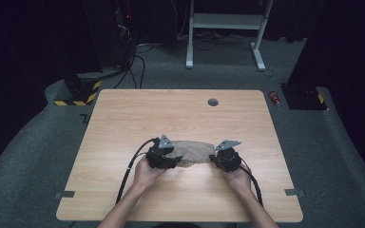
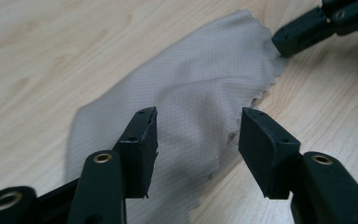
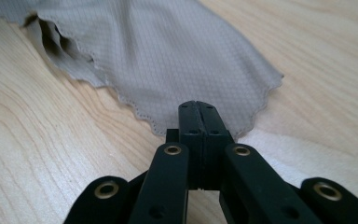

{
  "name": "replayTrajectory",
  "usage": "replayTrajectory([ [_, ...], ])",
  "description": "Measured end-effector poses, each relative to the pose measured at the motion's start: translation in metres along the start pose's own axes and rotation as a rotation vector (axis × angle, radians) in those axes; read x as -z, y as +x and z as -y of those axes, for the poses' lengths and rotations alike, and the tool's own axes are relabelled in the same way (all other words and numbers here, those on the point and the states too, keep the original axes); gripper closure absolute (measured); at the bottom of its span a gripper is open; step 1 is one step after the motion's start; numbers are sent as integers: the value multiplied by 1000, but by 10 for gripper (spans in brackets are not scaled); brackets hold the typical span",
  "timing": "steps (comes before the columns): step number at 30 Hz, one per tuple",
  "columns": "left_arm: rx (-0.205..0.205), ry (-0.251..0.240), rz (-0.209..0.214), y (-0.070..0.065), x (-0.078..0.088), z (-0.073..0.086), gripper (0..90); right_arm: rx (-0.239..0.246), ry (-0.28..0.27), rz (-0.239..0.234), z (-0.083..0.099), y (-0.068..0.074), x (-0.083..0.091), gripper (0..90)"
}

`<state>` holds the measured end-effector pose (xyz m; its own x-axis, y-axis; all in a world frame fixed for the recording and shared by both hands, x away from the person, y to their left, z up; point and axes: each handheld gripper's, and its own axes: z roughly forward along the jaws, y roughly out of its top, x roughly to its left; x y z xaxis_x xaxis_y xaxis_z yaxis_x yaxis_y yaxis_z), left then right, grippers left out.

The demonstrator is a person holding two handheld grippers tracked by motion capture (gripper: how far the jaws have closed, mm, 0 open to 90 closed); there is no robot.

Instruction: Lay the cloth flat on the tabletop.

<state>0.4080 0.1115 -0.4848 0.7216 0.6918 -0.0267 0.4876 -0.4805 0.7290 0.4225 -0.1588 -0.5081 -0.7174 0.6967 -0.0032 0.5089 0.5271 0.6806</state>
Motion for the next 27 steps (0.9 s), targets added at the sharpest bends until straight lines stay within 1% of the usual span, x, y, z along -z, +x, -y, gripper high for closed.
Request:
replayTrajectory([
  [2, -5, 5, 4, -3, -6, 0, 465, 2, -8, -1, -1, 0, 2, 899],
  [4, -18, 8, 12, -7, -11, -3, 457, 1, -33, -9, -8, -1, 7, 899],
  [5, -44, 15, 4, -12, -16, -7, 460, -2, -50, -22, -13, -2, 9, 898],
  [6, -44, 15, 4, -12, -16, -7, 477, -2, -50, -22, -13, -2, 9, 898],
  [7, -62, 30, -12, -14, -19, -10, 477, -10, -56, -29, -14, -2, 10, 898],
  [8, -78, 46, -32, -16, -23, -12, 521, -17, -60, -36, -14, -1, 11, 897],
  [9, -86, 63, -42, -16, -27, -13, 640, -25, -69, -50, -13, 0, 11, 882],
  [10, -73, 72, -28, -15, -30, -14, 640, -25, -69, -50, -13, 0, 11, 882],
  [11, -64, 86, -22, -13, -33, -16, 704, -25, -70, -54, -12, 2, 11, 869],
  [12, -66, 87, -26, -12, -33, -17, 838, -24, -74, -63, -10, 3, 12, 847],
  [13, -64, 80, -26, -11, -32, -19, 838, -24, -74, -63, -10, 3, 12, 847],
  [14, -61, 74, -31, -10, -31, -21, 881, -26, -78, -69, -9, 5, 12, 837],
  [15, -54, 68, -31, -9, -30, -23, 888, -30, -77, -75, -8, 6, 12, 825],
  [17, -33, 42, -31, -5, -25, -27, 891, -15, -80, -85, -7, 10, 11, 791],
  [18, -4, 26, -23, -3, -23, -29, 892, -1, -84, -94, -7, 16, 10, 745],
  [19, 14, 22, -18, 0, -22, -30, 892, -1, -84, -94, -7, 16, 10, 745],
  [21, 60, 4, -8, 8, -19, -32, 892, 18, -91, -101, -7, 21, 7, 722],
  [23, 86, -6, -14, 13, -17, -35, 892, 38, -87, -108, -7, 29, 3, 703],
  [26, 116, -25, -28, 20, -15, -36, 892, 48, -79, -113, -10, 38, -6, 675],
  [27, 138, -21, -37, 26, -16, -36, 892, 55, -81, -110, -14, 43, -14, 656],
])
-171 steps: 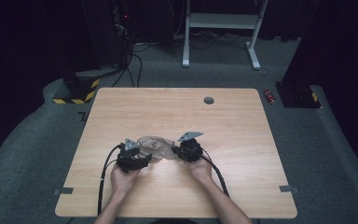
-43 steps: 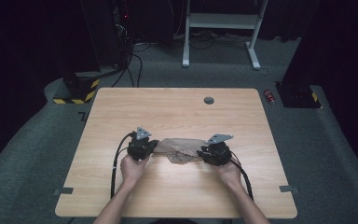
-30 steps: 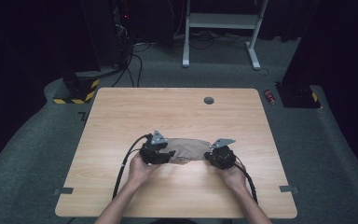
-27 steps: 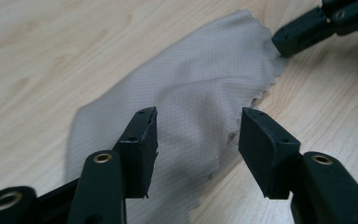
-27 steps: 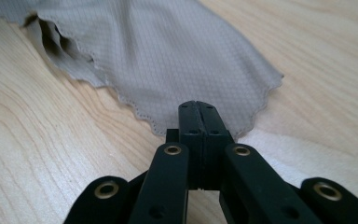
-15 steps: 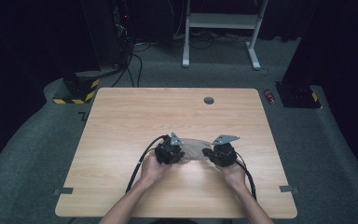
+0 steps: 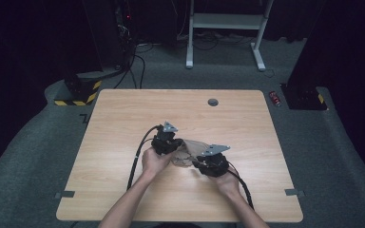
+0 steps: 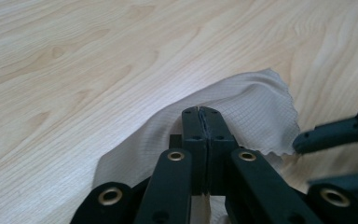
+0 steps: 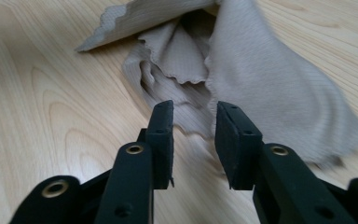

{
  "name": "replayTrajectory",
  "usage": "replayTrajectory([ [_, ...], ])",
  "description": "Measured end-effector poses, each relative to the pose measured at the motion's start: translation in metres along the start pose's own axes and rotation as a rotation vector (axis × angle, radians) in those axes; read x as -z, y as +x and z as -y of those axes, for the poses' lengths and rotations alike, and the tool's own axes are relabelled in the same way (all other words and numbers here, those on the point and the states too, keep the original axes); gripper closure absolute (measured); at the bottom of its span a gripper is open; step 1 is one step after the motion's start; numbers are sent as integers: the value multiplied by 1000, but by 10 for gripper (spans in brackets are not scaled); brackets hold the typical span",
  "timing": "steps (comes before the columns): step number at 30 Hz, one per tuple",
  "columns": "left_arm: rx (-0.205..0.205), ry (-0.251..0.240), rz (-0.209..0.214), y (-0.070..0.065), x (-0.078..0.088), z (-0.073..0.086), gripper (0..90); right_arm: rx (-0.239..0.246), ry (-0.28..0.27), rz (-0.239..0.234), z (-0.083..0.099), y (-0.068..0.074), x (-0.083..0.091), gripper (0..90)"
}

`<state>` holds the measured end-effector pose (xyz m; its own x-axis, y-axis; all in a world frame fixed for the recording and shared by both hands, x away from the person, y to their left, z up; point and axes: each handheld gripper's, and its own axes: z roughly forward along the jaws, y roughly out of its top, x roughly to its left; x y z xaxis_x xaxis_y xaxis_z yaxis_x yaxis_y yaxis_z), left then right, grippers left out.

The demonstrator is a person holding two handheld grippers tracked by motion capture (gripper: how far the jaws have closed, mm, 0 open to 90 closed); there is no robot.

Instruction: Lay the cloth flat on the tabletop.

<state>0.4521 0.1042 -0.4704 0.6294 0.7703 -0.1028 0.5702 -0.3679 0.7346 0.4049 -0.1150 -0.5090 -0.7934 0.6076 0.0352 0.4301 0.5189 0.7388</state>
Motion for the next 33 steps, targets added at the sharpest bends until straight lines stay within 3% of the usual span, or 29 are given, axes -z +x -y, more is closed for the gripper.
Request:
replayTrajectory([
  [9, 60, -19, -48, 19, 0, -1, 893, 30, -11, 4, -14, 17, -25, 576],
  [10, 64, -20, -58, 23, 1, -2, 894, 43, 9, -5, -15, 18, -32, 684],
  [11, 64, -20, -58, 23, 1, -2, 895, 43, 9, -5, -15, 18, -32, 684],
  [14, 83, -23, -74, 30, 4, -2, 894, 58, 26, -9, -15, 17, -34, 876],
  [22, 165, -42, -119, 57, 20, 5, 894, 60, 23, -38, -8, 12, -15, 900],
  [28, 241, -14, -151, 81, 29, 21, 894, 90, 38, 4, 11, 2, 15, 900],
  [33, 225, 6, -176, 80, 33, 30, 894, 62, 38, 51, 24, -12, 33, 900],
])
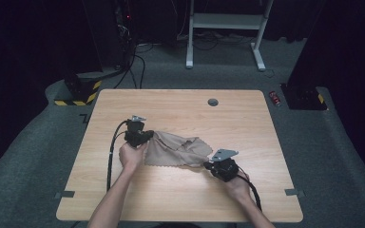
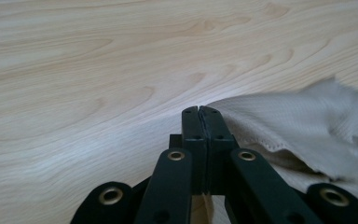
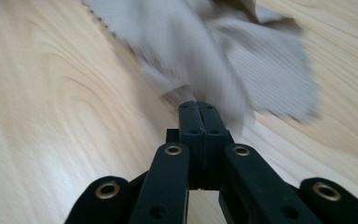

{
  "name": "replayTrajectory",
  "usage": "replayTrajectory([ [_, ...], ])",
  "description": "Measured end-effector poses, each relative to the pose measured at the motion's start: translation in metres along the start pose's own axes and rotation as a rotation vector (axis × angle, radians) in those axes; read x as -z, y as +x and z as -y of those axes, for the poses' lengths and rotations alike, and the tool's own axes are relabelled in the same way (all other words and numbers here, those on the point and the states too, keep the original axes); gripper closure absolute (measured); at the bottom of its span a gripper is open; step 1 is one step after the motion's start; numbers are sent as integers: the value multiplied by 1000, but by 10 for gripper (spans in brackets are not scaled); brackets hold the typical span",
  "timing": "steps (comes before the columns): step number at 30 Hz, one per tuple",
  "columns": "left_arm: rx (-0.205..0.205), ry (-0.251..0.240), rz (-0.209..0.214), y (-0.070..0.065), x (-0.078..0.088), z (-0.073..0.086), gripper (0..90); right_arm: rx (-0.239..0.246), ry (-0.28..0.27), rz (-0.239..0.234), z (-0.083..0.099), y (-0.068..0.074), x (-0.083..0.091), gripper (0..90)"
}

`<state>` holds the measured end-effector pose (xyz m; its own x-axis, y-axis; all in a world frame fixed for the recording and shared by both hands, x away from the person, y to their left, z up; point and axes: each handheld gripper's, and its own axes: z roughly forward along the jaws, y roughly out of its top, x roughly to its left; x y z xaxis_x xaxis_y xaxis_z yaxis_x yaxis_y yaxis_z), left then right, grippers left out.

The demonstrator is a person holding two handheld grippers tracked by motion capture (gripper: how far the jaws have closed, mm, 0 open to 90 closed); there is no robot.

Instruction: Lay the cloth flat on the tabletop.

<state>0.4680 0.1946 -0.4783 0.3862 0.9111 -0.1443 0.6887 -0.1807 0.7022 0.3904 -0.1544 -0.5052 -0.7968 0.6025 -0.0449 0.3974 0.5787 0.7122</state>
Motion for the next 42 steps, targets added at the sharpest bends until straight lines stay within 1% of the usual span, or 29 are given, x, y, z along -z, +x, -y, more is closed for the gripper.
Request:
replayTrajectory([
  [2, 3, 40, 14, 0, -2, 4, 890, -37, -7, 4, 7, -9, 5, 899],
  [3, -10, 55, 30, -3, -3, 6, 847, -65, -14, -7, 10, -14, 8, 896],
  [4, -10, 55, 30, -3, -3, 6, 799, -65, -14, -7, 10, -14, 8, 896],
  [5, -19, 52, 31, -4, -3, 7, 799, -67, -22, -9, 10, -14, 9, 871],
  [6, -13, 46, 31, -6, -3, 7, 731, -68, -34, -7, 9, -13, 9, 824],
  [8, -22, 24, 29, -11, 0, 8, 650, -67, -47, -15, 5, -9, 7, 762],
  [9, -52, 4, 31, -18, 6, 11, 587, -66, -45, -1, 1, -4, 3, 701],
  [10, -52, 4, 31, -18, 6, 11, 567, -66, -45, -1, 1, -4, 3, 701],
  [12, -98, -2, 23, -24, 12, 15, 548, -83, -44, -17, -2, -2, -3, 685],
  [13, -100, -7, 26, -27, 15, 18, 536, -87, -44, -26, -2, 1, -6, 681],
  [14, -114, -10, 31, -30, 19, 22, 536, -87, -44, -26, -2, 1, -6, 681],
  [16, -120, -13, 44, -33, 25, 31, 527, -59, -61, -36, -3, 10, -7, 682],
  [17, -124, -13, 48, -34, 27, 36, 526, -33, -57, -42, -4, 18, -8, 681],
  [19, -131, -9, 59, -36, 30, 46, 532, -23, -58, -50, -4, 21, -8, 680],
  [24, -166, 35, 41, -44, 25, 64, 540, -25, -41, -67, -10, 26, -19, 673],
  [25, -172, 42, 35, -45, 23, 66, 542, -22, -36, -65, -11, 26, -21, 693],
  [26, -175, 53, 36, -46, 20, 68, 549, -14, -31, -57, -12, 27, -23, 749],
  [27, -176, 63, 38, -46, 19, 69, 596, 16, -23, -32, -11, 29, -26, 848],
  [28, -181, 73, 33, -46, 17, 70, 596, 16, -23, -32, -11, 29, -26, 848],
  [29, -186, 81, 27, -46, 15, 70, 608, 27, -18, -29, -11, 28, -28, 880],
  [31, -188, 72, 18, -47, 14, 71, 654, 51, -1, -7, -11, 26, -28, 898],
  [32, -187, 72, 19, -47, 14, 71, 654, 51, -1, -7, -11, 26, -28, 898],
  [33, -183, 69, 23, -47, 14, 71, 667, 61, 7, 10, -12, 25, -27, 899],
  [35, -176, 70, 35, -47, 14, 71, 693, 60, 10, 27, -13, 20, -24, 900],
  [38, -194, 64, 41, -51, 12, 71, 743, 30, 11, 67, -12, 6, -17, 900],
  [39, -198, 63, 57, -54, 11, 70, 791, 18, 13, 99, -9, -4, -13, 900],
  [40, -199, 60, 64, -56, 10, 70, 791, 18, 13, 99, -9, -4, -13, 900],
  [41, -210, 60, 75, -60, 8, 70, 811, 11, 13, 109, -8, -7, -12, 900],
  [42, -219, 57, 83, -63, 6, 69, 832, -8, 15, 124, -5, -13, -10, 899],
])
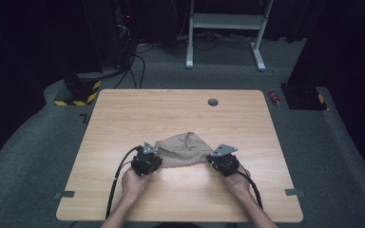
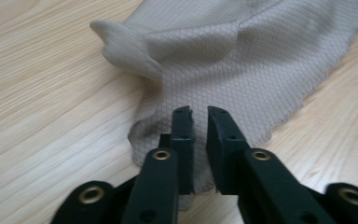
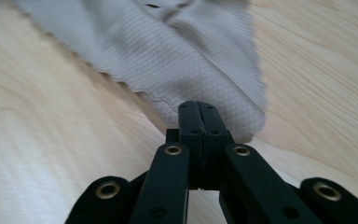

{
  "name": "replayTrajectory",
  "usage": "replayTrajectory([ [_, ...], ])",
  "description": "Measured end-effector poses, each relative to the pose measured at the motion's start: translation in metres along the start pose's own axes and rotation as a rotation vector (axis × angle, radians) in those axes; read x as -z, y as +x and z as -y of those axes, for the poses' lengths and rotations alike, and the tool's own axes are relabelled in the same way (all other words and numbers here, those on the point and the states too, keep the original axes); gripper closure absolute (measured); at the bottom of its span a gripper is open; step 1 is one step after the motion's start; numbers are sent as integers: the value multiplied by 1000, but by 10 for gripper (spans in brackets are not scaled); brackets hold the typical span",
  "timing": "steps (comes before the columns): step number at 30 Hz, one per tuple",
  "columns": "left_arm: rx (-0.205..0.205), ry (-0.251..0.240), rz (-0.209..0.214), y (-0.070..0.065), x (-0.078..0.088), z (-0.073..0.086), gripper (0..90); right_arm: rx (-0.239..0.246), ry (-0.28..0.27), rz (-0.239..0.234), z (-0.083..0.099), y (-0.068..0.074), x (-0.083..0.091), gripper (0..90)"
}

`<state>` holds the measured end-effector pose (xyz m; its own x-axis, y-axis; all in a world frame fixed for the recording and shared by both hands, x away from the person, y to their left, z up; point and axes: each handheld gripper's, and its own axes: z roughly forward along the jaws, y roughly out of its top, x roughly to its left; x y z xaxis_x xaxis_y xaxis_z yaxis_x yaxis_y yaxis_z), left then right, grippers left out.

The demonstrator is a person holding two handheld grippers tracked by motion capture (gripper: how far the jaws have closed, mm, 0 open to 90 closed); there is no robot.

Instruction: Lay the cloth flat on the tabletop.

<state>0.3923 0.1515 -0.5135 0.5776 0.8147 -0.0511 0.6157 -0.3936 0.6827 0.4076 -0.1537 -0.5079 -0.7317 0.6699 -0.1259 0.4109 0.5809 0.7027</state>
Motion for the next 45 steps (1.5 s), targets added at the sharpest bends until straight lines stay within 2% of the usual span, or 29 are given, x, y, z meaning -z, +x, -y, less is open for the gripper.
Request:
replayTrajectory([
  [1, -12, -5, 11, -6, -4, -3, 871, -17, 2, 13, 4, -9, 1, 899],
  [2, -12, -5, 11, -6, -4, -3, 890, -17, 2, 13, 4, -9, 1, 899],
  [4, -23, -13, 27, -10, -8, -5, 898, -51, 7, 9, 7, -17, 4, 892],
  [6, -37, -15, 37, -13, -9, -7, 900, -77, -10, 1, 9, -20, 10, 835],
  [9, -29, -26, 71, -12, -4, -7, 900, -105, -62, -31, 8, -24, 21, 773],
  [12, -28, -52, 85, -10, 8, -9, 900, -131, -87, -28, 3, -27, 24, 675],
  [13, -32, -58, 83, -9, 12, -10, 900, -141, -73, -28, -1, -29, 20, 620],
  [14, -29, -67, 88, -8, 17, -10, 900, -141, -73, -28, -1, -29, 20, 620],
  [16, -33, -82, 85, -6, 24, -10, 900, -144, -32, -26, -5, -30, 10, 598],
  [19, -27, -71, 85, -8, 24, -7, 877, -158, 17, -29, -5, -32, -2, 670],
  [20, -22, -59, 83, -8, 21, -5, 791, -157, 33, -30, -5, -33, -6, 719],
  [22, -14, -34, 72, -8, 14, -3, 675, -160, 58, -37, -4, -33, -9, 819],
  [23, -9, -26, 61, -8, 11, -2, 608, -146, 67, -43, -4, -32, -9, 896],
  [25, 9, -15, 46, -9, 4, -1, 589, -129, 60, -48, -5, -31, -6, 898],
  [28, 12, -9, 47, -9, 1, -1, 594, -125, 28, -41, -6, -30, 0, 896],
  [29, 5, -2, 40, -10, 0, -1, 598, -132, 9, -34, -7, -30, 3, 853],
  [31, -15, 0, 19, -12, -2, -2, 613, -156, -18, 5, -9, -33, 6, 703],
  [33, -17, 1, 2, -14, -3, -3, 650, -187, -2, 30, -10, -37, 2, 617],
  [34, -33, 6, -18, -14, -3, -3, 707, -215, 39, 45, -9, -40, -4, 601],
  [36, -46, 11, -24, -14, -3, -4, 729, -221, 56, 42, -8, -41, -7, 630],
  [38, -50, 22, -16, -14, -2, -5, 796, -218, 97, 15, -5, -41, -12, 778],
  [39, -53, 23, -15, -14, -2, -5, 842, -198, 92, -1, -5, -39, -13, 855],
  [40, -55, 23, -9, -13, -2, -5, 875, -191, 92, -5, -5, -38, -13, 883],
  [42, -33, 24, 15, -12, -2, -4, 896, -166, 66, -11, -7, -34, -8, 891],
  [45, -32, 18, 45, -11, 3, -4, 900, -141, 26, -23, -10, -28, 5, 892],
])
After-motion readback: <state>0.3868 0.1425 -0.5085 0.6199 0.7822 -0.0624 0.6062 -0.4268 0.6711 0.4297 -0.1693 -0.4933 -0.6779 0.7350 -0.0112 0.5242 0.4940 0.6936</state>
